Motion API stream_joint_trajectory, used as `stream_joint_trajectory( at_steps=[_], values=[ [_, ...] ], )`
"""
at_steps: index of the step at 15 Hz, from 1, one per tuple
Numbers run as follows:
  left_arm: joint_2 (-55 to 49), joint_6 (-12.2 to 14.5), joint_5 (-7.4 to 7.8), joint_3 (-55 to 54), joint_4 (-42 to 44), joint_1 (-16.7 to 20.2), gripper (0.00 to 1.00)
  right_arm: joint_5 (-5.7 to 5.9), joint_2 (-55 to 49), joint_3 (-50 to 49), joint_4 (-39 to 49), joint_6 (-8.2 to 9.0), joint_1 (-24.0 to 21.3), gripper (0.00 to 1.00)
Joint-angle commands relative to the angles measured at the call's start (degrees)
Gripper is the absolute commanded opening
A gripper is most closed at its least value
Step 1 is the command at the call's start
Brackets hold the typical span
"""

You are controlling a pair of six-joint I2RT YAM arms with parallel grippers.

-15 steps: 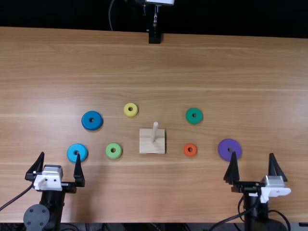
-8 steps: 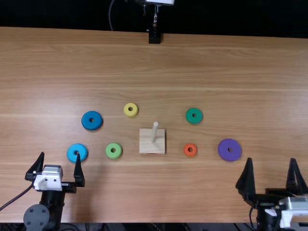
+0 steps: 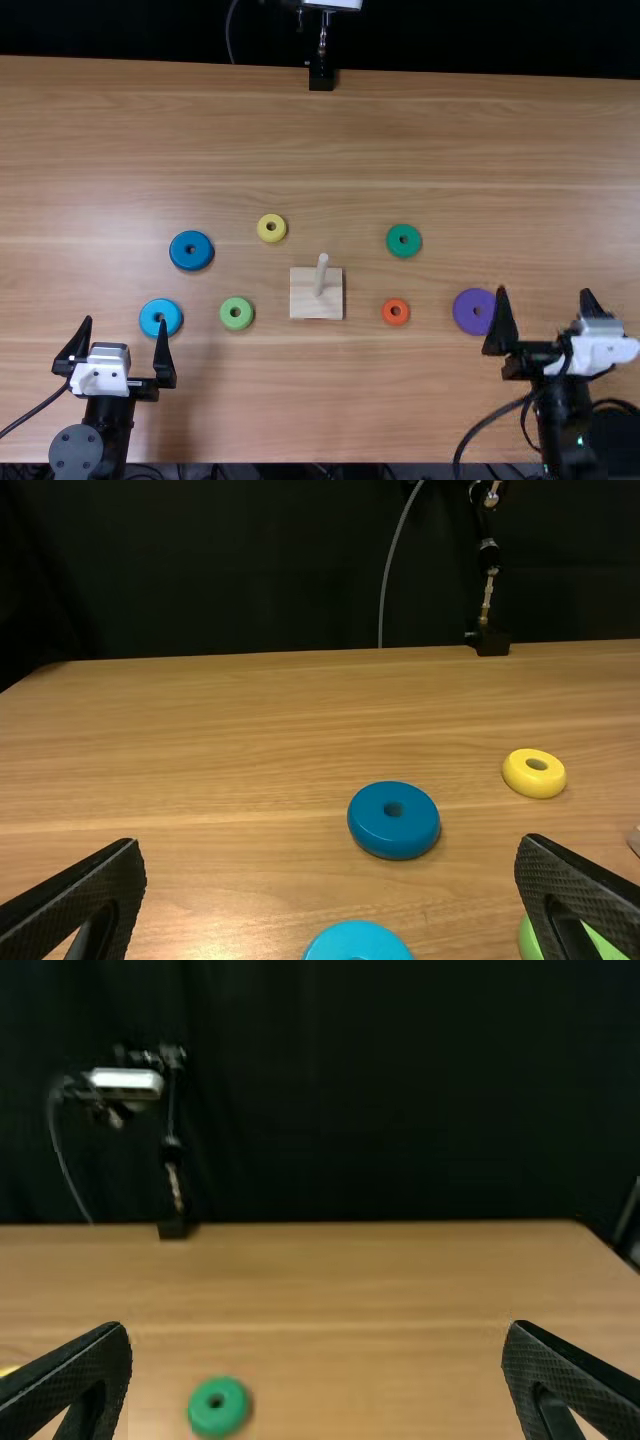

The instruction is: Build the Hanoi tower: stack the rings onto the peg from bottom to top in this color order: purple, dark blue, light blue, dark green, light green, yellow, orange.

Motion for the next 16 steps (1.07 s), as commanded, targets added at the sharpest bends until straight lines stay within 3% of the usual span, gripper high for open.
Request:
stream_joint_trajectory(
  at_steps=[1, 2, 4, 5, 6, 12, 13, 14, 15, 16],
  values=[
    [-0.7, 0.3, 0.03, -1.0, -1.7, 0.3, 1.0, 3.05, 3.2, 3.3, -1.1, 0.13, -0.7, 1.0],
    [-0.7, 0.3, 0.03, -1.0, -1.7, 0.3, 1.0, 3.69, 6.0, 3.6, -2.6, 0.45, -0.6, 1.0],
    [-0.7, 0.3, 0.03, -1.0, -1.7, 0.3, 1.0, 6.01, 12.2, 4.8, -4.3, 0.34, -0.6, 1.0],
    [-0.7, 0.3, 0.03, -1.0, -1.7, 0.3, 1.0, 6.11, 14.8, 5.2, -5.1, 0.24, -0.6, 1.0],
    [-0.7, 0.3, -0.08, -1.0, -1.7, 0.3, 1.0, 5.9, 17.7, 5.7, -5.9, -0.29, -0.7, 1.0],
    [-0.7, 0.3, 0.03, -1.0, -1.7, 0.3, 1.0, 5.48, 39.5, 6.8, -5.5, 0.55, -1.8, 1.0],
    [-0.7, 0.3, 0.03, -1.0, -1.7, 0.2, 1.0, 5.27, 43.3, 7.5, -5.8, 1.5, -1.8, 1.0],
    [-0.7, 0.3, 0.03, -1.0, -1.7, 0.3, 1.0, 4.85, 46.4, 8.2, -5.9, 3.5, -1.9, 1.0],
    [-0.7, 0.3, 0.03, -1.0, -1.7, 0.3, 1.0, 3.37, 48.5, 8.6, -5.8, 4.67, -1.9, 1.0],
    [-0.7, 0.3, 0.03, -1.0, -1.7, 0.2, 1.0, 2.0, 49.7, 8.7, -5.3, 4.77, -2.0, 1.0]
  ],
)
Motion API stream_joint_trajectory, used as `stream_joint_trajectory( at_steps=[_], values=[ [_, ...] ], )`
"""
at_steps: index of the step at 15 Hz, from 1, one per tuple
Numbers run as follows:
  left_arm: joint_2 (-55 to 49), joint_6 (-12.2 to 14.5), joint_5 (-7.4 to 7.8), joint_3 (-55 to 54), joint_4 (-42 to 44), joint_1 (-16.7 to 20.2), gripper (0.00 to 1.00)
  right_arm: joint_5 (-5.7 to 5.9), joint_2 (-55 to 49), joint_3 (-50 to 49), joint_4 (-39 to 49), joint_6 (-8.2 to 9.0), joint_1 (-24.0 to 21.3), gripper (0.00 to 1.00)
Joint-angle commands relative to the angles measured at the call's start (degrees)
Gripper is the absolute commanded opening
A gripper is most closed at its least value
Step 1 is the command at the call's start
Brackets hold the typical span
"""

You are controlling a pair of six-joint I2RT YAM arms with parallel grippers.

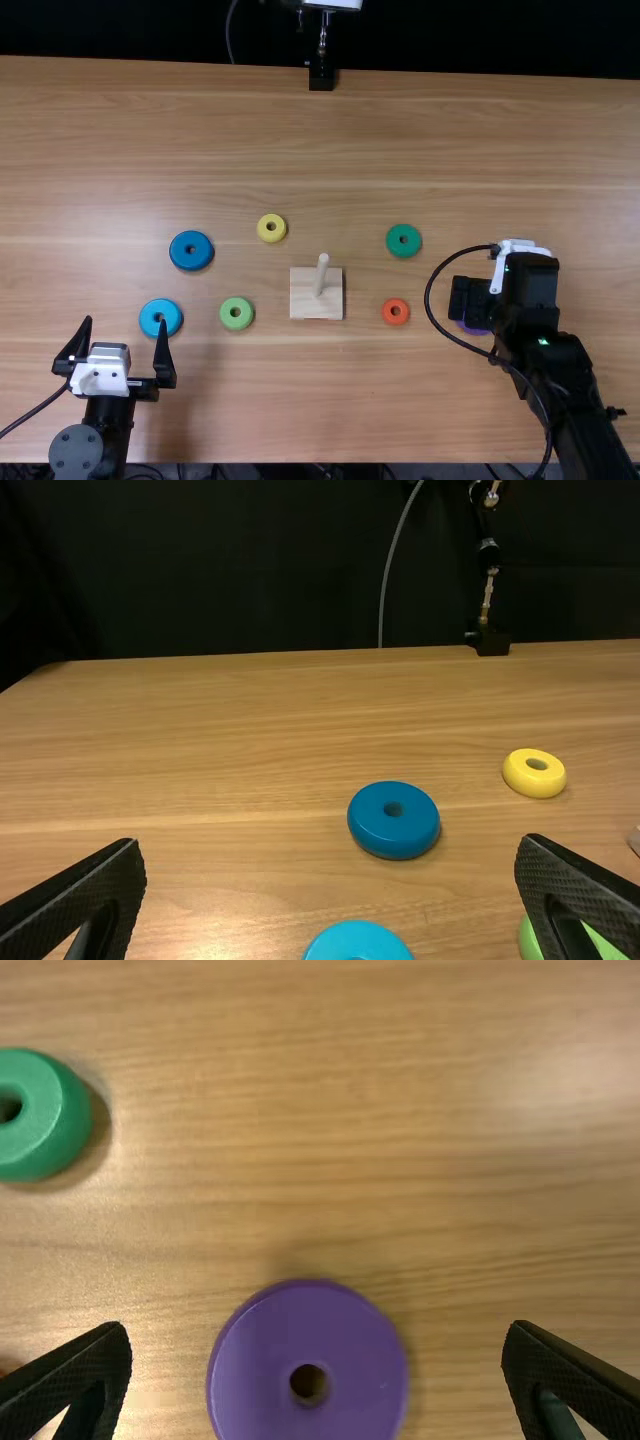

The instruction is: Build the Hanoi tower: stack the rings onto the peg from bottom to top in this color order: purple, dark blue, light blue, dark green, light green, yellow, orange.

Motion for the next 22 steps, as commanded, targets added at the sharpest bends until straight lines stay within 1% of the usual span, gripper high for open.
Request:
stream_joint_trajectory(
  at_steps=[1, 2, 3, 7, 22],
  values=[
    [-0.7, 0.3, 0.03, -1.0, -1.7, 0.3, 1.0, -2.53, 1.8, 2.9, 0.0, 1.62, -2.2, 1.0],
    [-0.7, 0.3, 0.03, -1.0, -1.7, 0.3, 1.0, -5.06, 3.6, 3.3, -0.1, 1.73, -3.7, 1.0],
    [-0.7, 0.3, 0.03, -1.0, -1.7, 0.3, 1.0, -7.59, 5.0, 3.6, 0.0, 1.83, -4.0, 1.0],
    [-0.7, 0.3, 0.03, -1.0, -1.7, 0.2, 1.0, -8.12, 8.6, 4.1, -0.1, 1.73, -5.4, 1.0],
    [-0.7, 0.3, 0.03, -1.0, -1.7, 0.3, 1.0, -8.12, 17.3, 4.9, -1.8, 1.83, -5.5, 1.0]
  ],
)
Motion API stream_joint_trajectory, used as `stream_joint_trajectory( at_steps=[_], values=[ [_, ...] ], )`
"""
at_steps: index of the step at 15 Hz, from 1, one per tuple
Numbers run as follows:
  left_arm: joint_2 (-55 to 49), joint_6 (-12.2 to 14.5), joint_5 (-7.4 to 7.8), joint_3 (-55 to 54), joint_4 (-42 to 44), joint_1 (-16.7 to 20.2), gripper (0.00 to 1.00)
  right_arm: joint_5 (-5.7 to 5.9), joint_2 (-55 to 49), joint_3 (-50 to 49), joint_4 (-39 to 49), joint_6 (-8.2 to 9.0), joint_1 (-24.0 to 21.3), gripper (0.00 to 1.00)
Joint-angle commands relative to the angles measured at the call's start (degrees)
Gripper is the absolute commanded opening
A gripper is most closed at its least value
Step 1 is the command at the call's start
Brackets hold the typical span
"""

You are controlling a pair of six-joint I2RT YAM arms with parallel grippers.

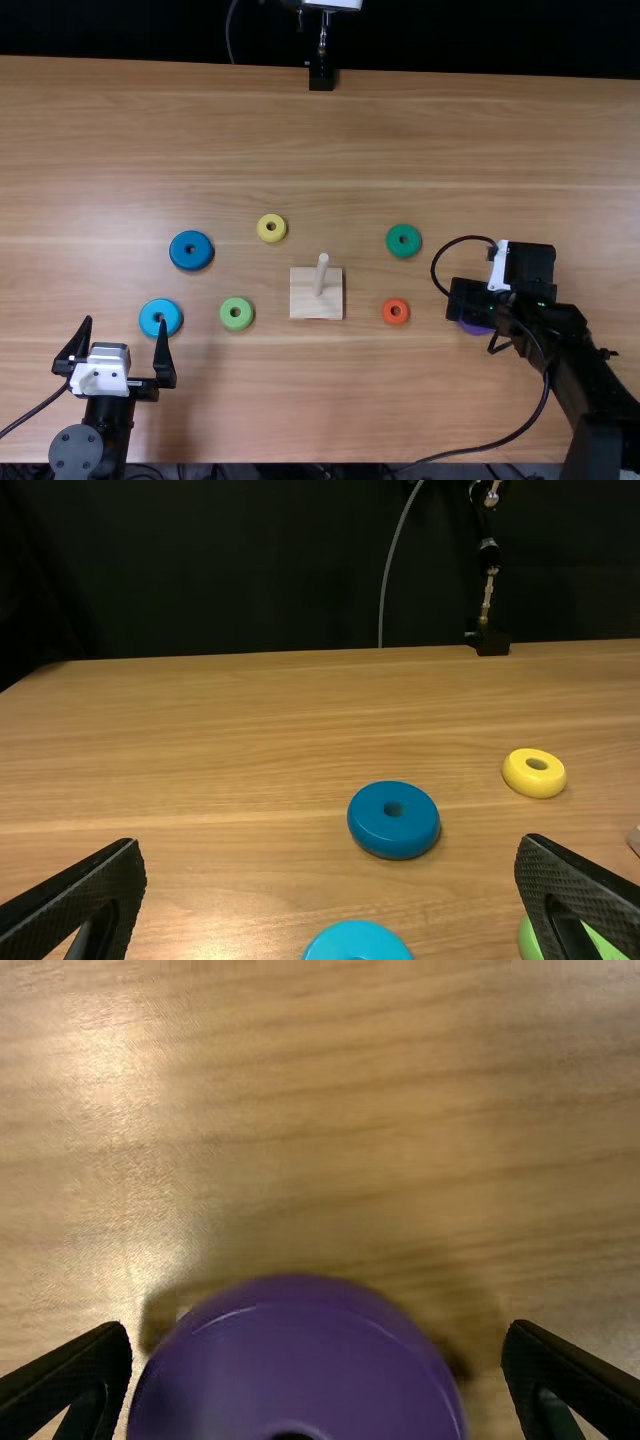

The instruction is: Build the Hanoi tower: stack the rings onto the peg from bottom to top in this color order: purple, dark blue, light blue, dark green, light green, yellow, orange.

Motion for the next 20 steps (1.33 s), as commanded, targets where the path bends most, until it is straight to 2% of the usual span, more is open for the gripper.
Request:
stream_joint_trajectory(
  at_steps=[1, 4, 5, 7, 9, 10, 11, 13, 15, 17, 20],
  values=[
    [-0.7, 0.3, 0.03, -1.0, -1.7, 0.3, 1.0, -0.73, 1.5, 1.2, -0.6, 0.48, -0.5, 1.0],
    [-0.7, 0.3, 0.03, -1.0, -1.7, 0.3, 1.0, -0.63, 1.5, 1.2, -1.7, 0.48, -0.5, 1.0],
    [-0.7, 0.3, 0.03, -1.0, -1.7, 0.3, 1.0, -0.63, 1.5, 1.2, -2.5, 0.48, -0.5, 0.93],
    [-0.7, 0.3, 0.03, -1.0, -1.7, 0.3, 1.0, -0.63, 1.5, 1.4, -6.2, 0.48, -0.4, 0.91],
    [-0.7, 0.3, 0.03, -1.0, -1.7, 0.3, 1.0, -0.63, 1.5, 1.4, -8.2, 0.69, -0.3, 0.81],
    [-0.7, 0.3, 0.03, -1.0, -1.7, 0.3, 1.0, -0.63, 1.5, 1.4, -8.2, 0.69, -0.3, 0.65],
    [-0.7, 0.3, 0.03, -1.0, -1.7, 0.3, 1.0, -0.73, 1.4, 1.4, -8.1, 0.69, -0.3, 0.39],
    [-0.7, 0.3, 0.03, -1.0, -1.7, 0.2, 1.0, -0.73, 1.3, 1.4, -7.7, 0.69, -0.3, 0.0],
    [-0.7, 0.3, 0.03, -1.0, -1.7, 0.3, 1.0, -0.63, 1.2, 1.9, -8.1, 0.8, -0.2, 0.0],
    [-0.7, 0.3, 0.03, -1.0, -1.7, 0.3, 1.0, -0.52, 1.0, 6.9, -10.6, 0.48, -0.1, 0.0],
    [-0.7, 0.3, 0.03, -1.0, -1.7, 0.3, 1.0, -0.42, 1.0, 14.9, -26.6, -0.05, 0.6, 0.0]
  ],
)
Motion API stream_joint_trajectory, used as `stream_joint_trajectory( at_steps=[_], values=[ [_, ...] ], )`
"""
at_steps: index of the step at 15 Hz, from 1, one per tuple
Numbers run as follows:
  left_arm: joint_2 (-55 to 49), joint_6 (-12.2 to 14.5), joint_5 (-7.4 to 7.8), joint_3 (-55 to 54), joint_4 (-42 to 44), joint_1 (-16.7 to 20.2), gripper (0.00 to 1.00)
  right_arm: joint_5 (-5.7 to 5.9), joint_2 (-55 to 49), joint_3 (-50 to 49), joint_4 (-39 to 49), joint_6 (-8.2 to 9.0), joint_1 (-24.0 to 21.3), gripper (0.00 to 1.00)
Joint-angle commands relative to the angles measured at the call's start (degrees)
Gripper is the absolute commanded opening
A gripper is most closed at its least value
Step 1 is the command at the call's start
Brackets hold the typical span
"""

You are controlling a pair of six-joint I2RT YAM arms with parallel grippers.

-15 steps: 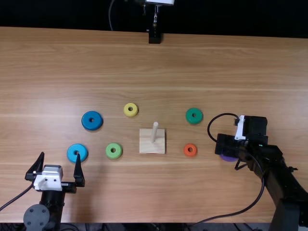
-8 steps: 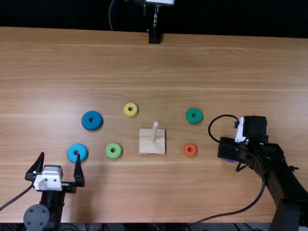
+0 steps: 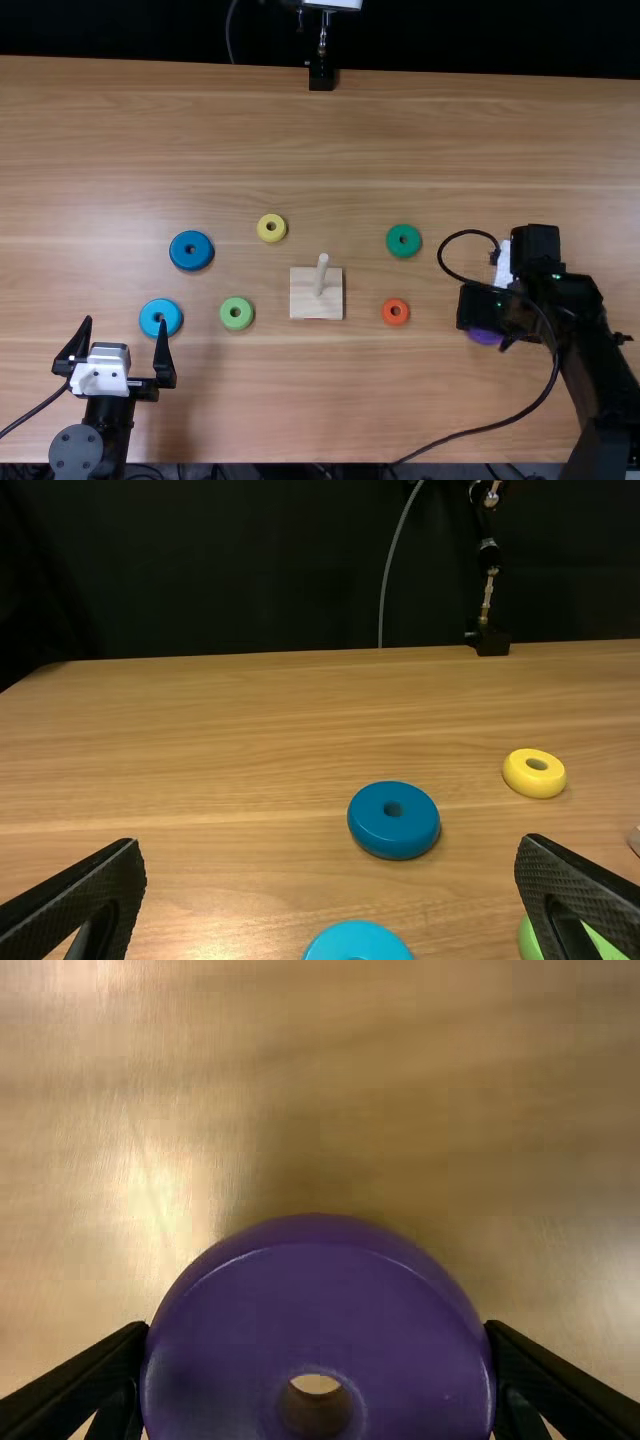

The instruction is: Build the Hanoi tower: stack the rings onto the peg from bottom to top in this color order: purple, dark blue, light blue, dark green, light green, yellow, orange.

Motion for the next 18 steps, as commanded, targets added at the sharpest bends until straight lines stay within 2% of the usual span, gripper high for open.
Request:
stream_joint_trajectory(
  at_steps=[1, 3, 6, 9, 12, 15, 16, 17, 18],
  values=[
    [-0.7, 0.3, 0.01, -1.0, -1.7, 0.2, 1.0, -0.67, 0.2, 5.6, -4.0, -0.07, 2.2, 0.0],
    [-0.7, 0.3, 0.01, -1.0, -1.7, 0.3, 1.0, -0.77, 0.2, 10.0, -6.3, 0.46, 6.1, 0.0],
    [-0.7, 0.3, 0.01, -1.0, -1.7, 0.3, 1.0, -0.77, -0.4, 16.8, -7.1, 0.35, 12.4, 0.0],
    [-0.7, 0.3, 0.01, -1.0, -1.7, 0.2, 1.0, -0.77, -1.0, 24.2, -15.0, 0.56, 18.6, 0.0],
    [-0.7, 0.3, 0.01, -1.0, -1.7, 0.3, 1.0, -0.77, -0.9, 30.7, -19.1, 0.67, 25.8, 0.0],
    [-0.7, 0.3, -0.1, -1.0, -1.7, 0.3, 1.0, -0.88, -0.8, 38.5, -21.3, 0.67, 28.9, 0.0],
    [-0.7, 0.3, 0.01, -1.0, -1.7, 0.3, 1.0, -0.88, -0.8, 40.9, -21.5, 1.41, 29.7, 0.0],
    [-0.7, 0.3, 0.01, -1.0, -1.7, 0.2, 1.0, -0.88, -0.7, 42.5, -21.6, 3.09, 30.2, 0.0],
    [-0.7, 0.3, 0.01, -1.0, -1.7, 0.3, 1.0, -0.88, -0.7, 43.5, -21.5, 3.3, 30.7, 0.0]
  ],
)
